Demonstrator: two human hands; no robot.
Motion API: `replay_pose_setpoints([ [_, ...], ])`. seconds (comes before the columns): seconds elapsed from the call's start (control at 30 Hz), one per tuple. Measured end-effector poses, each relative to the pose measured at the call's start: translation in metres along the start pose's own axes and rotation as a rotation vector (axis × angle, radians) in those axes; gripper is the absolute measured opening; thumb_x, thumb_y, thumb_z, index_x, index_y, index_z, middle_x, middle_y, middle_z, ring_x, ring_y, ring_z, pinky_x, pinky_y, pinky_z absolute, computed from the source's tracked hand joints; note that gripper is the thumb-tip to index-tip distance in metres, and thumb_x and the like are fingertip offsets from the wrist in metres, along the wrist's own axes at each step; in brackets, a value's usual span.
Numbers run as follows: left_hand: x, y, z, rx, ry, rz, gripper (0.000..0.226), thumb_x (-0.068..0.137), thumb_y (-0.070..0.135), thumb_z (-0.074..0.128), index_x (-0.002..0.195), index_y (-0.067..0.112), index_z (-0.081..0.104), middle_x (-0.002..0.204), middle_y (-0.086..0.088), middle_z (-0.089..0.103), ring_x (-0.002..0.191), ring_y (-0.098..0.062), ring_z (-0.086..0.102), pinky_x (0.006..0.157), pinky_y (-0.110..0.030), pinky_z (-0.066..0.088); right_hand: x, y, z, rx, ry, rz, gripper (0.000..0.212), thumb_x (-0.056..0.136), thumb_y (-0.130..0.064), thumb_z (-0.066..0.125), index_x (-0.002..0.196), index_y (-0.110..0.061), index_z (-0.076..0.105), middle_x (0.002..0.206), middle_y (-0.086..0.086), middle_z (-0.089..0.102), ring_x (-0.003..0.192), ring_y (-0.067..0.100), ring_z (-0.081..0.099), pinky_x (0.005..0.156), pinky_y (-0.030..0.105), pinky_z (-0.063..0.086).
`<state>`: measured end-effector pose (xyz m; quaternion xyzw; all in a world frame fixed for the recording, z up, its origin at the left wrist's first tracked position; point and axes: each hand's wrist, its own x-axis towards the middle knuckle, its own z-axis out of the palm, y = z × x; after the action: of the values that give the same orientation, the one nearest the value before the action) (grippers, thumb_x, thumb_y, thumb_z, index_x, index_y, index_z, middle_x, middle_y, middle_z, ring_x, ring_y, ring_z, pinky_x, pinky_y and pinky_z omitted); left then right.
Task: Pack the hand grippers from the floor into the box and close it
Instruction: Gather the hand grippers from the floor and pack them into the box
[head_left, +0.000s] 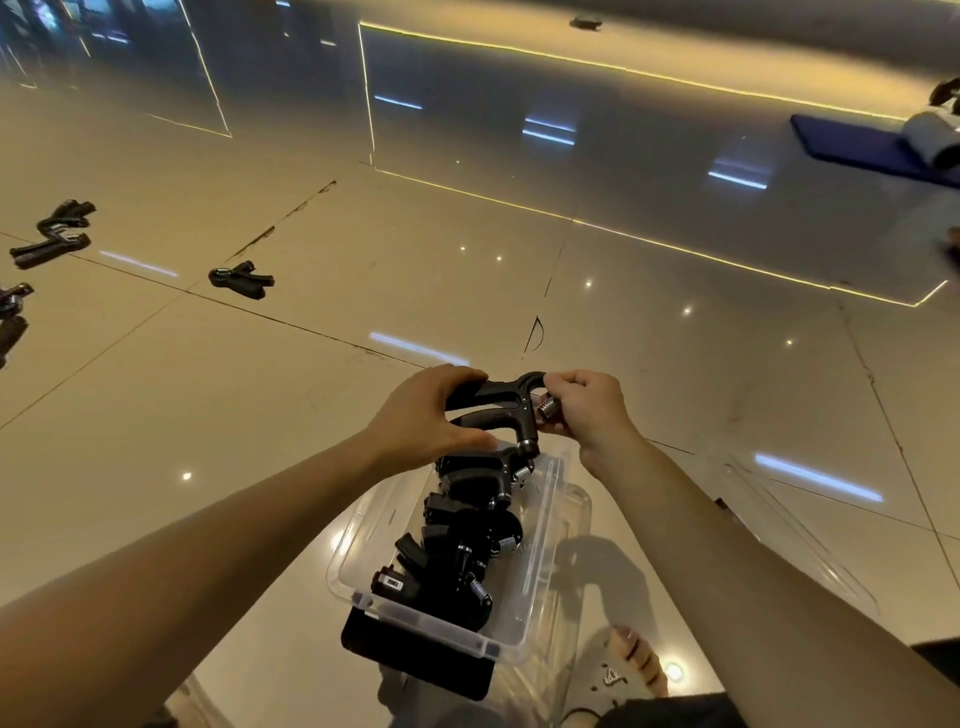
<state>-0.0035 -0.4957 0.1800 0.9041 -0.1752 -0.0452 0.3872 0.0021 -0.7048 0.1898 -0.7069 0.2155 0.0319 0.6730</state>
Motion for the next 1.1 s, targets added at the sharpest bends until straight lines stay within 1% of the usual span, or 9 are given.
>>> replay_pose_setpoints([
  [0.13,0.003,-0.016,0.001,0.023,0.014,0.024,0.066,0.074,0.04,0.085,0.132,0.024,0.059,0.116,0.008,0.058,0.106,-0.009,0.055,0.095,-0.03,0.047,0.002,0.014,0.003,0.07,-0.052,0.105,0.007,0.098,-0.007,0.061,0.097,0.0,0.064,0.092,0.021,0.064,0.077,0.032,0.068,0.058,0.037,0.063],
  [0.23,0.002,-0.035,0.006,0.159,0.02,0.054,0.067,0.074,0.049,0.083,0.132,0.026,0.059,0.114,0.008,0.053,0.104,-0.01,0.049,0.09,-0.029,0.045,-0.001,0.022,0.002,-0.008,-0.127,0.127,0.008,0.099,-0.008,0.06,0.101,-0.002,0.064,0.098,0.023,0.066,0.077,0.032,0.071,0.058,0.036,0.062],
  [0.33,0.001,-0.052,0.013,0.391,-0.016,0.131,0.063,0.076,0.057,0.077,0.13,0.03,0.059,0.115,0.009,0.056,0.104,-0.01,0.044,0.089,-0.031,0.036,-0.001,0.037,0.0,-0.265,-0.159,0.069,0.007,0.099,-0.011,0.059,0.096,-0.01,0.066,0.106,0.023,0.069,0.082,0.03,0.072,0.066,0.038,0.062],
  [0.4,-0.002,-0.06,0.017,0.411,-0.056,0.129,0.06,0.077,0.056,0.076,0.129,0.03,0.06,0.115,0.011,0.057,0.104,-0.009,0.044,0.087,-0.029,0.031,0.002,0.049,-0.004,-0.629,-0.09,-0.079,0.006,0.097,-0.016,0.06,0.095,-0.016,0.066,0.107,0.013,0.069,0.088,0.026,0.069,0.077,0.042,0.058],
  [0.47,-0.006,-0.068,0.025,0.421,-0.088,0.109,0.06,0.077,0.056,0.076,0.128,0.03,0.06,0.113,0.012,0.058,0.104,-0.009,0.048,0.087,-0.028,0.032,0.001,0.059,-0.009,-0.915,-0.013,-0.181,0.022,0.095,-0.021,0.059,0.117,-0.019,0.062,0.12,0.004,0.061,0.096,0.022,0.063,0.08,0.036,0.052],
  [0.6,-0.013,-0.078,0.049,0.448,-0.159,0.101,0.061,0.078,0.055,0.075,0.131,0.029,0.061,0.111,0.011,0.059,0.102,-0.011,0.051,0.087,-0.028,0.036,0.001,0.075,-0.015,-1.123,-0.055,-0.177,0.064,0.092,-0.027,0.064,0.148,-0.016,0.035,0.143,0.007,0.039,0.12,0.028,0.049,0.087,0.037,0.049],
  [0.8,-0.014,-0.082,0.079,0.431,-0.25,0.079,0.064,0.076,0.05,0.079,0.133,0.027,0.062,0.118,0.007,0.061,0.108,-0.014,0.053,0.09,-0.029,0.042,0.002,0.09,-0.023,-1.234,-0.164,-0.242,0.081,0.09,-0.018,0.068,0.155,-0.013,0.022,0.157,0.004,0.025,0.129,0.027,0.047,0.095,0.038,0.05],
  [0.97,-0.013,-0.091,0.099,0.397,-0.29,0.005,0.072,0.077,0.053,0.078,0.139,0.024,0.058,0.125,0.006,0.058,0.118,-0.016,0.048,0.097,-0.03,0.037,0.001,0.091,-0.029,-1.214,-0.22,-0.246,0.085,0.092,-0.019,0.066,0.159,-0.015,0.015,0.166,0.002,0.011,0.143,0.026,0.037,0.107,0.039,0.045],
  [1.1,-0.014,-0.103,0.103,0.447,-0.329,-0.009,0.072,0.076,0.058,0.075,0.14,0.031,0.056,0.128,0.01,0.057,0.124,-0.017,0.042,0.104,-0.035,0.031,0.002,0.089,-0.031,-1.201,-0.23,-0.243,0.085,0.091,-0.023,0.068,0.159,-0.016,0.017,0.166,0.0,0.01,0.143,0.025,0.038,0.105,0.039,0.046],
])
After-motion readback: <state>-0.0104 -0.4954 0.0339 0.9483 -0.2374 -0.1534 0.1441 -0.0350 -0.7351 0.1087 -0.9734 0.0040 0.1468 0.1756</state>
